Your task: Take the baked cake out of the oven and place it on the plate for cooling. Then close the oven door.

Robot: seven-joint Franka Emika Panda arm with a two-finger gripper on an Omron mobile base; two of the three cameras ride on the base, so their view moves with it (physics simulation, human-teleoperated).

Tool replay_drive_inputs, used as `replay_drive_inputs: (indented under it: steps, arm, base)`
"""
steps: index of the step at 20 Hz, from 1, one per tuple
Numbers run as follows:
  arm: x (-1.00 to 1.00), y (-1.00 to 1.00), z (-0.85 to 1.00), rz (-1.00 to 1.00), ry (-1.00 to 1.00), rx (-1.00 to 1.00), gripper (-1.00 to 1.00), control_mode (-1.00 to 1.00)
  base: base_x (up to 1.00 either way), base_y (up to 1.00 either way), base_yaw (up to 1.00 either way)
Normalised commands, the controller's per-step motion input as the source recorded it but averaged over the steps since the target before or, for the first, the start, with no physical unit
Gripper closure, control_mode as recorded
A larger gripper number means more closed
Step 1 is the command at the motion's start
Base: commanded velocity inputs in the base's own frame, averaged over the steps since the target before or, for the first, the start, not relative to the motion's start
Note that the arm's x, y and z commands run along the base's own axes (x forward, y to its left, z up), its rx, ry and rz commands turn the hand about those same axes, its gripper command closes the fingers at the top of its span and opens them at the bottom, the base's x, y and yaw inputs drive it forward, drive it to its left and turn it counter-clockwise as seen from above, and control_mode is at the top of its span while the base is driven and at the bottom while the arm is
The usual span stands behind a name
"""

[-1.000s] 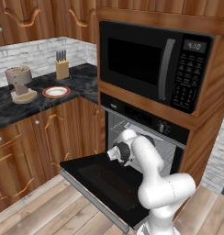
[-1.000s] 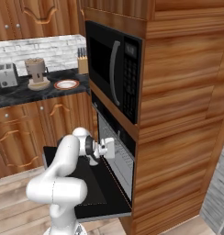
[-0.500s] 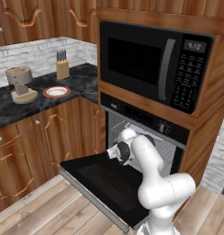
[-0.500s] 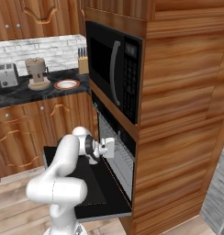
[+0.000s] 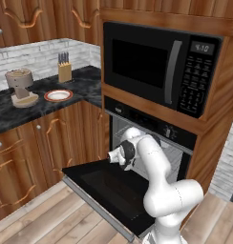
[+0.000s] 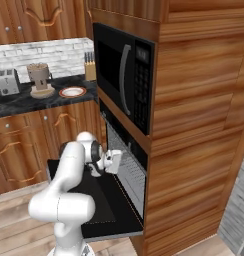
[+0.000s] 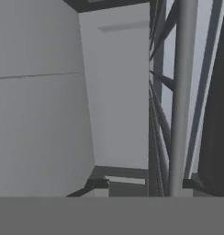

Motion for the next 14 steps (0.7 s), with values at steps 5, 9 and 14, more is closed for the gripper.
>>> replay_drive_inputs:
  steps: [5, 9, 14]
  arm:
    - [-0.41, 0.73, -0.27, 0.00, 0.19, 0.11, 1.00, -1.00]
    - [-0.58, 0.80, -0.28, 0.01, 0.19, 0.10, 1.00, -1.00]
    - [-0.65, 0.86, -0.27, 0.01, 0.17, 0.08, 1.00, -1.00]
  base:
    - [0.00, 0.00, 0.00]
    - [0.00, 0.00, 0.00]
    - [0.00, 0.00, 0.00]
